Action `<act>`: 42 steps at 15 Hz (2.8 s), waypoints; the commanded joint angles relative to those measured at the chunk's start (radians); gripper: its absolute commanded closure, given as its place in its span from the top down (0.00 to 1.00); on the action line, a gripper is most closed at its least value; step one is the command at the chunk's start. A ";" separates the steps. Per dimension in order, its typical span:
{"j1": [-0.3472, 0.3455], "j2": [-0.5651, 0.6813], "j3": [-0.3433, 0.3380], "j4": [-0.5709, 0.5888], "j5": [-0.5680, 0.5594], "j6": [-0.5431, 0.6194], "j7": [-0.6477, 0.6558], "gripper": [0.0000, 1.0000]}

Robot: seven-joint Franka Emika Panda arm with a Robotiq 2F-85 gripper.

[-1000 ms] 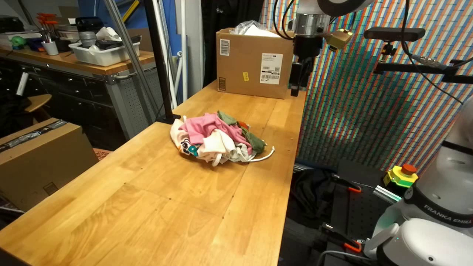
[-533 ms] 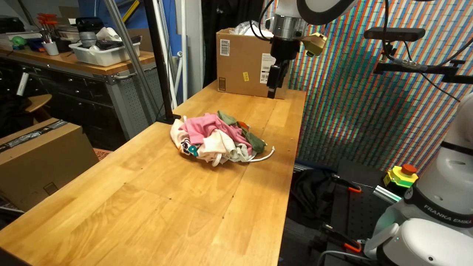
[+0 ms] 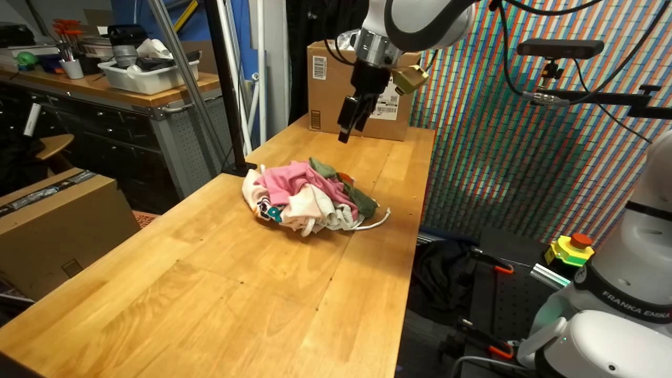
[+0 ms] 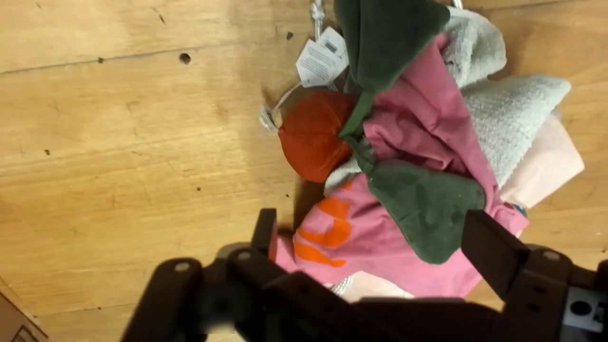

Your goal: Spread and clothes on the table

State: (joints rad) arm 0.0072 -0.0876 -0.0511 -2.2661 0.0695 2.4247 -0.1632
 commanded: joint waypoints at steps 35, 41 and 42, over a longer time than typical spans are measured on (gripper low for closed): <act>-0.004 0.335 0.065 0.241 0.149 -0.044 0.295 1.00; -0.004 0.360 0.070 0.250 0.186 -0.053 0.294 0.74; -0.004 0.362 0.069 0.253 0.185 -0.056 0.296 0.74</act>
State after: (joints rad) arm 0.0098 0.2551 0.0066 -2.0481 0.2292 2.3968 0.1281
